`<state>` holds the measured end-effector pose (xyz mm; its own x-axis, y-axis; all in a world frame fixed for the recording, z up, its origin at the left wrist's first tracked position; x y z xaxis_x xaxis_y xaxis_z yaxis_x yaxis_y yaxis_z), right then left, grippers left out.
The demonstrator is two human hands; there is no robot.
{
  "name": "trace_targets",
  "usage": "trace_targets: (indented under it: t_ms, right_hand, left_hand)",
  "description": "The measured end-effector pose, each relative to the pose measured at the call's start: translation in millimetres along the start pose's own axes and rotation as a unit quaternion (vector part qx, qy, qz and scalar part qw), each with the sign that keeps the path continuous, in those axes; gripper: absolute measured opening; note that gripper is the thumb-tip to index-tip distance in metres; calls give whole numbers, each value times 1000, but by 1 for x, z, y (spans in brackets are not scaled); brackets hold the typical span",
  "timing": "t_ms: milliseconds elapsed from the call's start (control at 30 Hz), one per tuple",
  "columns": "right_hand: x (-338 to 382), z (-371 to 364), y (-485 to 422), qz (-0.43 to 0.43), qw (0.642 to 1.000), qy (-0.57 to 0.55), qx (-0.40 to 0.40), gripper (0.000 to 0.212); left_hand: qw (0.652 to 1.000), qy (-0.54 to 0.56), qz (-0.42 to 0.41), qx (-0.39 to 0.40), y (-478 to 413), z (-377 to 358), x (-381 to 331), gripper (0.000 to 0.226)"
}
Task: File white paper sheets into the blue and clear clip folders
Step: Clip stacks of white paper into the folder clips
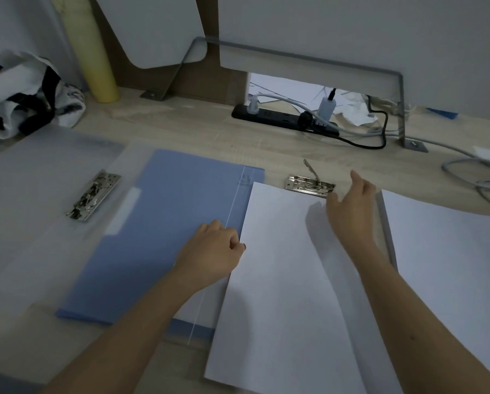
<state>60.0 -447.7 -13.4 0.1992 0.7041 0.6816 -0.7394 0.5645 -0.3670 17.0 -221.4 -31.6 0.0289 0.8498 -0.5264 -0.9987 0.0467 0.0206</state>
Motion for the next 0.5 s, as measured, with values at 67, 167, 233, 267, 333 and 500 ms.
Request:
trace_targets:
  t_ms: [67, 167, 233, 267, 333, 500]
  right_hand:
    - [-14, 21, -3, -21, 999, 25, 43, 49]
    - [-33, 43, 3, -42, 992, 62, 105, 41]
    - [-35, 47, 9, -16, 991, 76, 112, 40]
    - [-30, 46, 12, 21, 990, 84, 110, 41]
    - [-16, 37, 14, 117, 981, 110, 113, 44]
    - [15, -13, 9, 277, 928, 208, 139, 51]
  left_hand:
    - [1000, 1, -2, -2, 1, 0, -1, 36]
    - [1000, 7, -5, -4, 3, 0, -1, 36]
    - [1000, 9, -3, -1, 3, 1, -1, 35]
    - [1000, 8, 0, 0, 4, 2, -1, 35]
    - [1000, 6, 1, 3, 3, 2, -3, 34]
    - [1000, 5, -2, 10, 0, 1, -1, 35]
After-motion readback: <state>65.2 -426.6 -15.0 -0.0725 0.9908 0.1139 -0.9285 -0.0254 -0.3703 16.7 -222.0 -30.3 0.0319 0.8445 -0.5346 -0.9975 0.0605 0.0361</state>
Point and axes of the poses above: each hand's wrist, its own y-axis away from the middle knuckle, its own z-axis out of the back of the hand, x = y × z, the point moved 3 cm from there along -y, towards the middle knuckle, and after that the axes turned 14 degrees about -x, right-handed, at the moved point
